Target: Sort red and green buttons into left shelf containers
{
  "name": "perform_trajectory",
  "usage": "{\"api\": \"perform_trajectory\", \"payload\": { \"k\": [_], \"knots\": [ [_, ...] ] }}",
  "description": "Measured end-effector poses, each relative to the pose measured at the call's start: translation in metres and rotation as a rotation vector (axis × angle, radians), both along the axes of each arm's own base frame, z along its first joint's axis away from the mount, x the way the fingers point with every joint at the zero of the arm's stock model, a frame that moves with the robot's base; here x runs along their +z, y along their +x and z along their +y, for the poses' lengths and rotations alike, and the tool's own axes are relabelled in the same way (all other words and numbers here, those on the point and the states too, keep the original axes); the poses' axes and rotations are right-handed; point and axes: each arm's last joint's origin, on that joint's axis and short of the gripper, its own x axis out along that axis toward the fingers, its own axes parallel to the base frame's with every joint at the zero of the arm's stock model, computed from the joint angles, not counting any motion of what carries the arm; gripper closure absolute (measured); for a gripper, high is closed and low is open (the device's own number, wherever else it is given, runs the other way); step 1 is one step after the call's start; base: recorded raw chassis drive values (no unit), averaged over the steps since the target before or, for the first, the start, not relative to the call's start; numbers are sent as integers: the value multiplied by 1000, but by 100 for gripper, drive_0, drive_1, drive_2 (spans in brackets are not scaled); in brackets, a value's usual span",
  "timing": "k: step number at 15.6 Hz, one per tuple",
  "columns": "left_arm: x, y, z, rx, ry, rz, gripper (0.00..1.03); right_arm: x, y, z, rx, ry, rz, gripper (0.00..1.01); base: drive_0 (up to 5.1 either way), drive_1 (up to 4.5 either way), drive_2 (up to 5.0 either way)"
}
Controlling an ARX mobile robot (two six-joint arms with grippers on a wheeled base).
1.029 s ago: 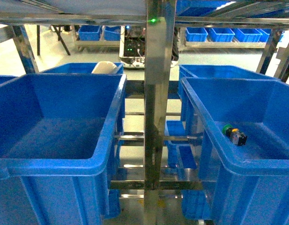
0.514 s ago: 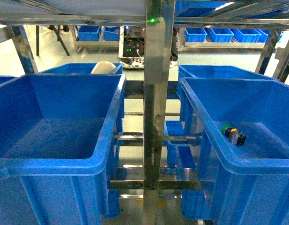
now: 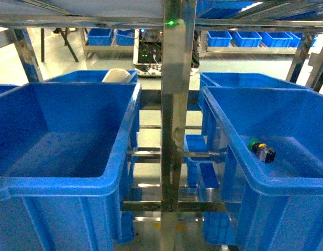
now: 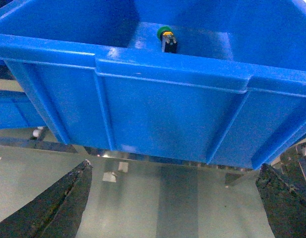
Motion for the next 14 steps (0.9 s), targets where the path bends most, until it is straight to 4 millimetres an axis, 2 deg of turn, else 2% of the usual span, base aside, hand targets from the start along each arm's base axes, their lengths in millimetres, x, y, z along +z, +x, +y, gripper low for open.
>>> {"api": "perform_trajectory", "payload": {
  "k": [8,10,12,14],
  "knots": [
    [-49,33,-3,-79,104,174,78,0,0,0,0,0,0,3,0,0,0],
    [-58,47,-3,-81,126,209,78,0,0,0,0,0,0,3,0,0,0],
    [-71,73,1,-84,133,285,78,0,0,0,0,0,0,3,0,0,0],
    [-81,85,7,-78,152,328,78,0,0,0,0,-1,0,3,0,0,0]
  ]
}}
